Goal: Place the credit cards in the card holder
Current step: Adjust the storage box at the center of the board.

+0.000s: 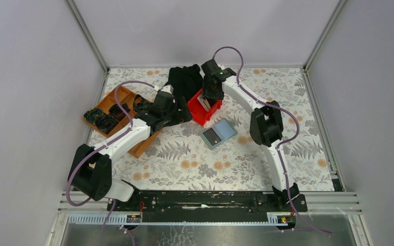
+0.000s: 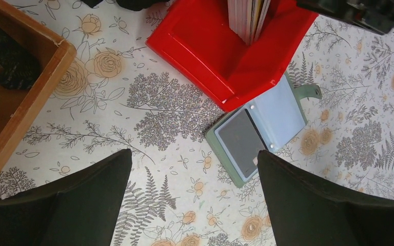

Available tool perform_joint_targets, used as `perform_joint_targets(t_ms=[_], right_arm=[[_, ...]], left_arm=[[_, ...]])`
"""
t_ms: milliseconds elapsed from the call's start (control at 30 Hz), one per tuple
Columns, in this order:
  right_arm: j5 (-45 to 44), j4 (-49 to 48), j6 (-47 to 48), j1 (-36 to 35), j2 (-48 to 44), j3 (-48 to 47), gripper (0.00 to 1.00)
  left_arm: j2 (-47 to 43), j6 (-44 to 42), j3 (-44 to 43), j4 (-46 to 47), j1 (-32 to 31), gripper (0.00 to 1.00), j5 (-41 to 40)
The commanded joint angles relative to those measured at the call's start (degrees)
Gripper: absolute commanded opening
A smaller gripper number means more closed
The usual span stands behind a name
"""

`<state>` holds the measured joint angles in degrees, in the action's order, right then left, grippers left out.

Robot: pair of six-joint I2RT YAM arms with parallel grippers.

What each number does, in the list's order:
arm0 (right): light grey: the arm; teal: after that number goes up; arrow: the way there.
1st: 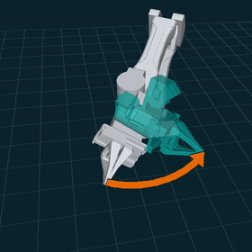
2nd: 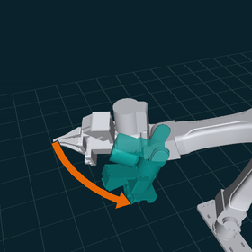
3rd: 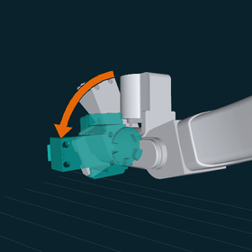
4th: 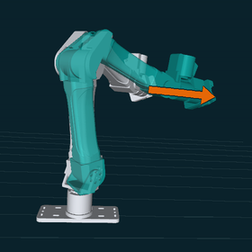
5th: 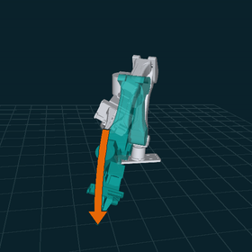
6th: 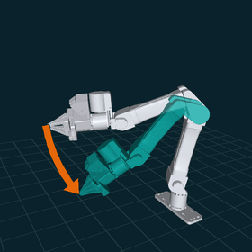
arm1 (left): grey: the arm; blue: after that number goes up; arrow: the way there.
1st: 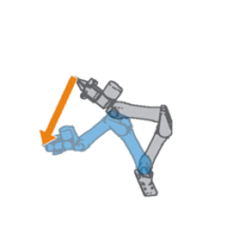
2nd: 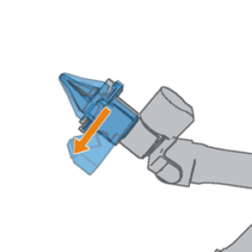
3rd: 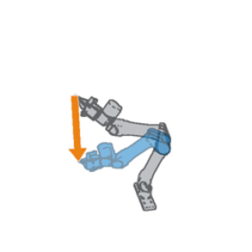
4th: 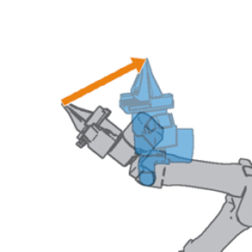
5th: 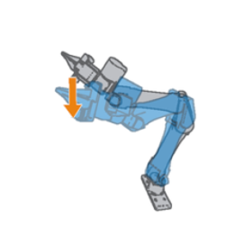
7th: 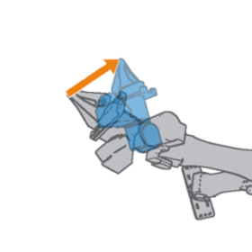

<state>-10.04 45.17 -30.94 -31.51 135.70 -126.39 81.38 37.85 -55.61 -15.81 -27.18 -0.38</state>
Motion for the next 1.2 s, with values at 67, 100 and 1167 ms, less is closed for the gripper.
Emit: perform_joint_targets(t_ms=[67,100,1167], right_arm=[[-2.84,-2.42,1.6,0.19,-10.52,5.29,0.59],[-3.18,-2.37,1.59,0.17,-11.29,5.97,0.59],[-2.63,-2.79,-0.12,0.17,-7.26,12.78,0.41]], left_arm=[[1.01,0.56,-1.98,5.62,0.64,1.0,1.09],[1.18,0.56,-1.88,5.76,0.64,1.0,1.24],[0.32,-0.46,2.84,7.59,1.4,1.0,3.16]])
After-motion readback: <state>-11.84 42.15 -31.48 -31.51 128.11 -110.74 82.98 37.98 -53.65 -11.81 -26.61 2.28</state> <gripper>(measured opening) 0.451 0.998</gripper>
